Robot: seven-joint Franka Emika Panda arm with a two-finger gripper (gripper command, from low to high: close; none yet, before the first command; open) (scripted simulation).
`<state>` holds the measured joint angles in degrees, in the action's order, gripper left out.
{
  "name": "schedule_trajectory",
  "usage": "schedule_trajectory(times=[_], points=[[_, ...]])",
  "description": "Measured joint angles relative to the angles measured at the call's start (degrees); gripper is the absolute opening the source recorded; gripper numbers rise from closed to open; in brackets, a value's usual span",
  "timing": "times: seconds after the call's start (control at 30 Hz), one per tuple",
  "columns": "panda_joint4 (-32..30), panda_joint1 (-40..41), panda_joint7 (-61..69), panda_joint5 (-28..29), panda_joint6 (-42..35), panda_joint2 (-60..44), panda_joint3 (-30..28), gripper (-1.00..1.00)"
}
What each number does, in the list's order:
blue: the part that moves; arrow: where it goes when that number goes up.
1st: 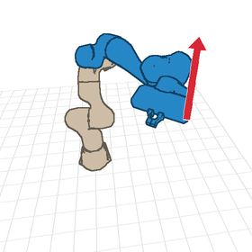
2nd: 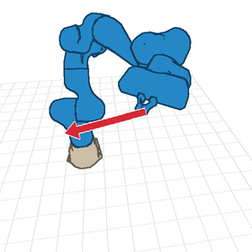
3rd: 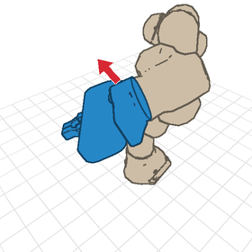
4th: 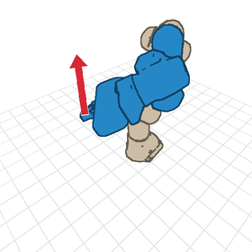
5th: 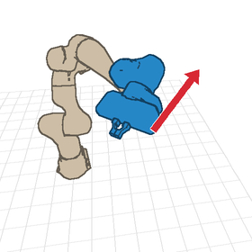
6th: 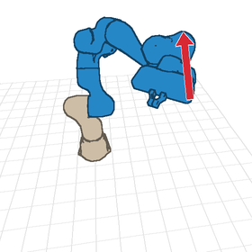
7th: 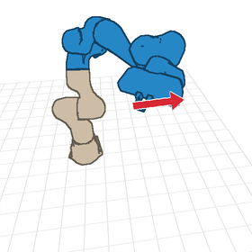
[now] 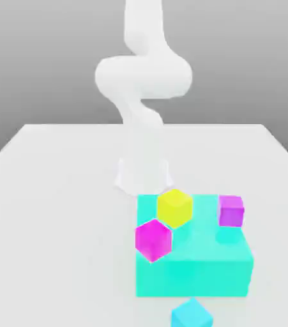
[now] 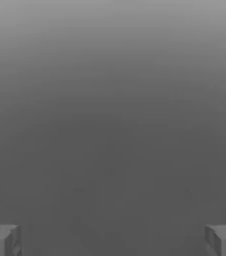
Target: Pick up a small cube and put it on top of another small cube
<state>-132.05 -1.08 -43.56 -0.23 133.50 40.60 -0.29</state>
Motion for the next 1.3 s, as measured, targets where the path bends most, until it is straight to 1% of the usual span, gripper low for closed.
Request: schedule_trajectory(times=[0.37, 0.6, 0.9, 1.07, 1.1, 1.3], points=[[-1.2, -4.7, 10.1, -1.0, 7.8, -23.2, -1.2, 0.00], [-2.0, -6.7, 16.5, -1.6, 12.6, -37.7, -0.8, 0.00], [-3.0, -8.1, 23.0, -0.1, 18.9, -56.4, 0.2, 0.00], [-1.5, -8.3, 23.6, 0.3, 26.2, -66.8, 0.3, 0.00], [-1.2, -8.3, 23.6, 0.3, 27.2, -68.0, 0.3, -1.00], [-1.1, -8.2, 23.6, 0.3, 27.6, -68.6, 0.4, -1.00]])
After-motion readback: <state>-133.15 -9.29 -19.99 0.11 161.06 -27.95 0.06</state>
